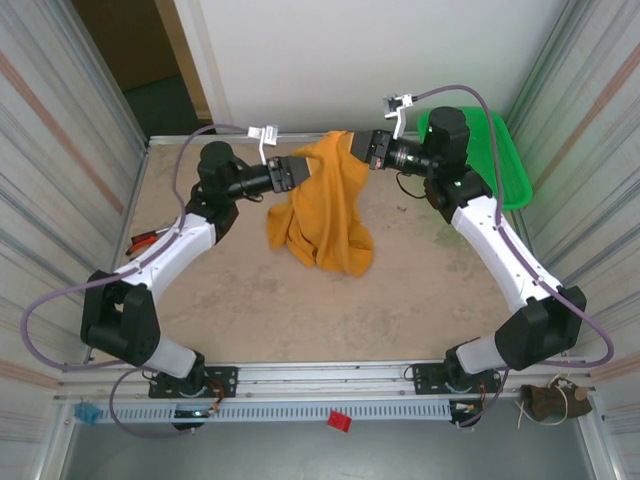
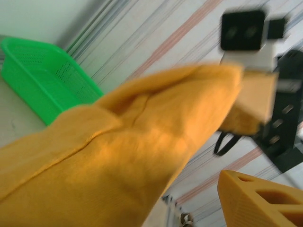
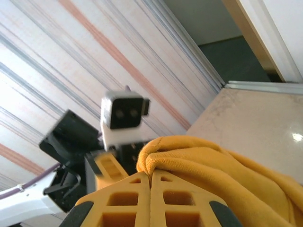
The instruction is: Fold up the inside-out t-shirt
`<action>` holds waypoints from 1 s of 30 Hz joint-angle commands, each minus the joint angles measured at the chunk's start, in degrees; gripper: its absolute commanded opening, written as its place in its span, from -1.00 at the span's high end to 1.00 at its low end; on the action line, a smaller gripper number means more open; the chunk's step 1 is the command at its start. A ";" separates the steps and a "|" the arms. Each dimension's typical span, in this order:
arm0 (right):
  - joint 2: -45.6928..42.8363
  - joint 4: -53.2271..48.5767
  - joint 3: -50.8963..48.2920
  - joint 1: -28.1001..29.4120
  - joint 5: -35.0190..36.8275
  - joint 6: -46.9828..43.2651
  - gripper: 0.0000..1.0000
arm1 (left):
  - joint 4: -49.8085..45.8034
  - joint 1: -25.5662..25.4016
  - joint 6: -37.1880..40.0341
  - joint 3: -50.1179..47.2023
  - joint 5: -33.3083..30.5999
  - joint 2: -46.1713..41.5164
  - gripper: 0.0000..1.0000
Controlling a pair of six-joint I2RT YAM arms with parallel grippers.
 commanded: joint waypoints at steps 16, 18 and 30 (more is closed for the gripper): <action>-3.81 -4.32 4.00 1.93 4.03 -2.89 1.00 | -12.54 0.00 13.74 -6.37 -14.00 -3.89 0.00; -3.59 -1.73 1.07 2.12 4.66 -1.54 1.00 | -13.58 -0.12 14.83 -6.19 -14.04 -5.70 -0.02; -1.02 -5.33 -1.46 4.99 9.17 -4.65 1.00 | -20.17 -7.19 20.63 2.72 -20.62 -13.35 -0.34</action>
